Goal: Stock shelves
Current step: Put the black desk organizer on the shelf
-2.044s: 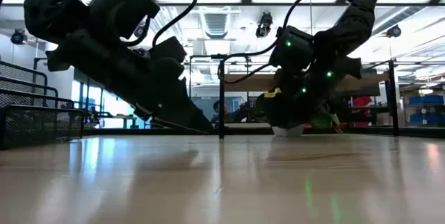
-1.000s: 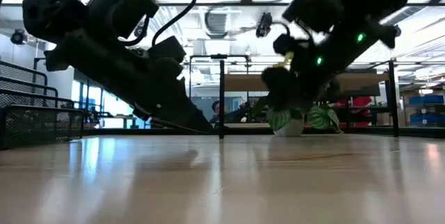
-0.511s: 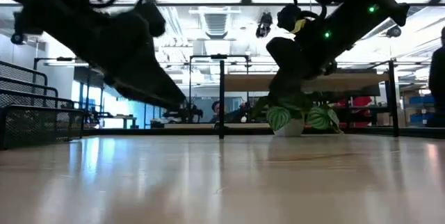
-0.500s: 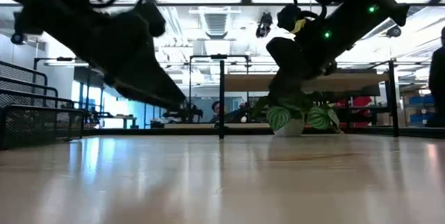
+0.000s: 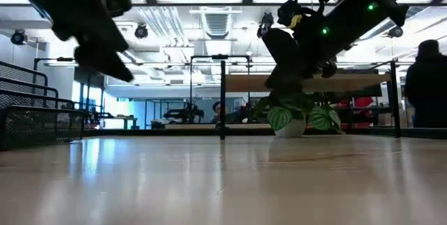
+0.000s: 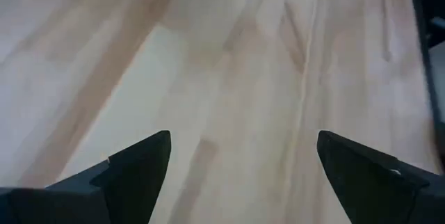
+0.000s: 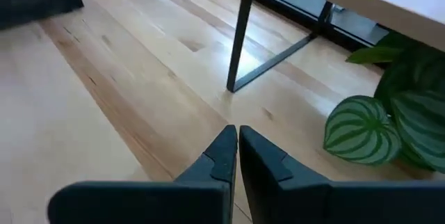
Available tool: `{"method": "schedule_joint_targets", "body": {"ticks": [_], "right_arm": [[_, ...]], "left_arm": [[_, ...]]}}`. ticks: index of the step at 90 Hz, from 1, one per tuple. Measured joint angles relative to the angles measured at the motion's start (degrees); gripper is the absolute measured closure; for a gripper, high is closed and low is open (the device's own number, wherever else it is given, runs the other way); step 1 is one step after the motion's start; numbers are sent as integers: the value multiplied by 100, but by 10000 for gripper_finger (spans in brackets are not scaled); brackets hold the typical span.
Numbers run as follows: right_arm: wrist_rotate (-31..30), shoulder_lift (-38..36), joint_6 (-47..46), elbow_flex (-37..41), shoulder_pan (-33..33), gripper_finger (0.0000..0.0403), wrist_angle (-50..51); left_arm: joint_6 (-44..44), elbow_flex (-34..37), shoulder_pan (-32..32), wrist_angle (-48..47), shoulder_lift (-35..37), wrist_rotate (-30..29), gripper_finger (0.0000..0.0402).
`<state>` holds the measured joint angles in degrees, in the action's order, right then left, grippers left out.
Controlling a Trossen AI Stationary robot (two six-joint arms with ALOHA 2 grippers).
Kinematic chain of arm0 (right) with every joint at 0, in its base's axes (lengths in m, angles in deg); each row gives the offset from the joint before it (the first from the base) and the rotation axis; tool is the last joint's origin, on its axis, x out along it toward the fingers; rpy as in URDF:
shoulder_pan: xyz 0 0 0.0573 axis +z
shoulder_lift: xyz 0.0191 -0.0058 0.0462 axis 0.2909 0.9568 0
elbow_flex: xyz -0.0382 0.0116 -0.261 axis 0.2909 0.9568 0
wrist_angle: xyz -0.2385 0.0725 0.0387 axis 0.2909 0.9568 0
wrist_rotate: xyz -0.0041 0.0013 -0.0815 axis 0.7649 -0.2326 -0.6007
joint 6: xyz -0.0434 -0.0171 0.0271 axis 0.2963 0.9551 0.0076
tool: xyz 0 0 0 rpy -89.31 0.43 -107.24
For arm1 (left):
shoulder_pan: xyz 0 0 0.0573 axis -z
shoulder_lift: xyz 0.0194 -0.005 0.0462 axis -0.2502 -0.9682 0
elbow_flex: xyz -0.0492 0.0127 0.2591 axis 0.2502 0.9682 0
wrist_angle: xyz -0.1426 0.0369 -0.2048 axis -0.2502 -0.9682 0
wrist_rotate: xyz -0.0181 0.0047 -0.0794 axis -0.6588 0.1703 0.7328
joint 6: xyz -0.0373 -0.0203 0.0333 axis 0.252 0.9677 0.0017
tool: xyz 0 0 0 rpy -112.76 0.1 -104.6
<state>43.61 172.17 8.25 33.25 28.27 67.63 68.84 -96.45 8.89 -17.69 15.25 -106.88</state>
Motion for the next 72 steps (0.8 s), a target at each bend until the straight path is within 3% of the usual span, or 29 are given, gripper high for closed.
{"method": "schedule_joint_targets", "body": {"ticks": [35,72], "right_arm": [[151,0,96,0,2,400,-44],[406,2,227,0,6,400,-198]], "left_arm": [[1066,-43,-11,-1548,1230,30,54],[2281,-1934,-31,-5137,651,-303,54]]}}
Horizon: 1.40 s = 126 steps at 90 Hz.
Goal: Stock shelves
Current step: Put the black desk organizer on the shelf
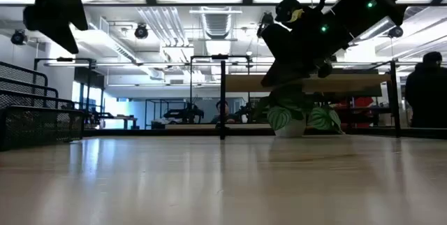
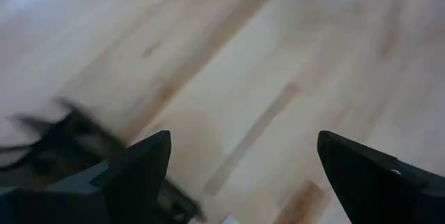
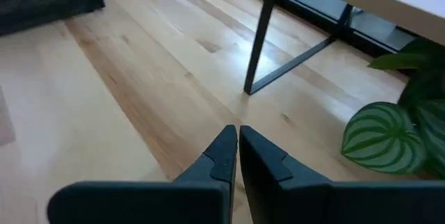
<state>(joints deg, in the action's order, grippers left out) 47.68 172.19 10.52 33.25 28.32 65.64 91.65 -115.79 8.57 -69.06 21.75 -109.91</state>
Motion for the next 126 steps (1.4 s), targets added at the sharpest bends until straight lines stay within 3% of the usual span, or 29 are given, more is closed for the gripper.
{"method": "schedule_joint_targets", "body": {"ticks": [15,39,48,69,100,126], "right_arm": [[640,2,153,0,7,400,-182],[1537,4,372,0,45,400,-461],[1586,4,394,0,72,400,-581],[1582,4,416,0,71,400,-798],[1580,4,416,0,71,400,-833],[1570,4,418,1,68,400,-851]], "left_arm": [[492,-413,-2,-1173,-308,-20,54],[924,-363,-13,-1855,-398,80,54],[1536,-358,-30,-2379,-395,114,54],[2088,-217,-45,-2338,-238,164,54],[2338,427,-146,-2316,-314,616,54],[2361,592,-146,-2164,-390,617,54]]}}
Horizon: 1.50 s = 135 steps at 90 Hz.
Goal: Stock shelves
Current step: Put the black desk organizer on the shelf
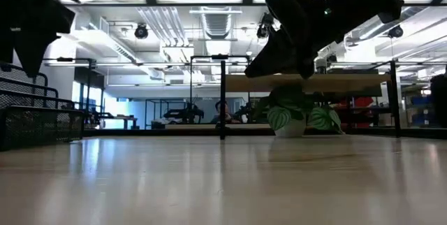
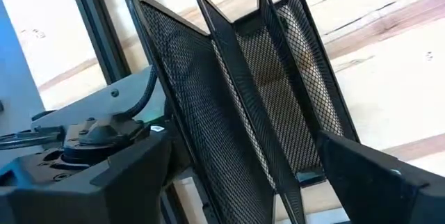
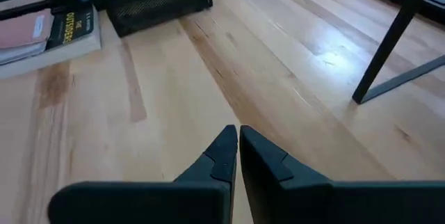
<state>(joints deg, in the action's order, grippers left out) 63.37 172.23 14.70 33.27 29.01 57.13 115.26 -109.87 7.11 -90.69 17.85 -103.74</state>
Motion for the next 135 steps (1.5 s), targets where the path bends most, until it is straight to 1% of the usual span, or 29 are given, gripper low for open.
{"method": "schedule_joint_targets", "body": {"ticks": [10,16,24,44,53,70,85,96,107,120,135], "right_arm": [[-2,0,0,0,0,400,-9],[-2,0,0,-1,0,400,-6],[-2,0,0,-1,0,400,-9],[-2,0,0,-1,0,400,-9],[0,0,0,-1,0,400,-7],[0,0,0,-1,0,400,-9],[-2,0,0,-1,0,400,-11],[-2,0,0,-1,0,400,-20],[-2,0,0,-1,0,400,-20],[-2,0,0,0,0,400,-22],[0,0,-3,-1,0,400,-21]], "left_arm": [[-7,6,0,117,-45,0,57],[-27,6,0,235,-49,-2,70],[-31,6,0,346,-49,-2,103],[-33,35,0,366,-49,-4,202],[-33,35,0,367,-49,-9,238],[-33,35,0,372,-49,-67,298],[-33,35,2,392,-49,-202,338],[-61,35,4,424,-49,-270,358],[-157,35,2,466,-49,-363,367],[-188,35,2,488,-49,-366,368],[-190,35,4,506,-49,-372,360]]}}
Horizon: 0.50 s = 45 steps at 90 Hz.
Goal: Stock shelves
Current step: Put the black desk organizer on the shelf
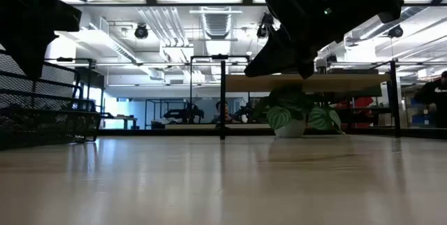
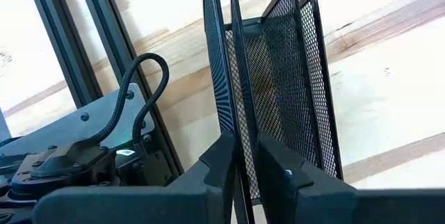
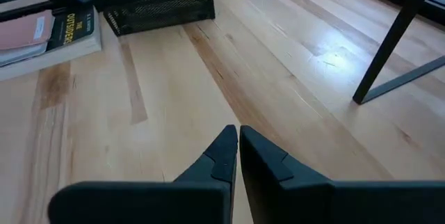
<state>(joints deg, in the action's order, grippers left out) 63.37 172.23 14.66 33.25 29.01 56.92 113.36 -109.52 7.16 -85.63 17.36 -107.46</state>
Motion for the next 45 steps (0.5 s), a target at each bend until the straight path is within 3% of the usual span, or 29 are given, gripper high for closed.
{"method": "schedule_joint_targets", "body": {"ticks": [45], "right_arm": [[0,0,-86,0,0,400,-1]], "left_arm": [[-184,0,0,83,2,-454,359]]}}
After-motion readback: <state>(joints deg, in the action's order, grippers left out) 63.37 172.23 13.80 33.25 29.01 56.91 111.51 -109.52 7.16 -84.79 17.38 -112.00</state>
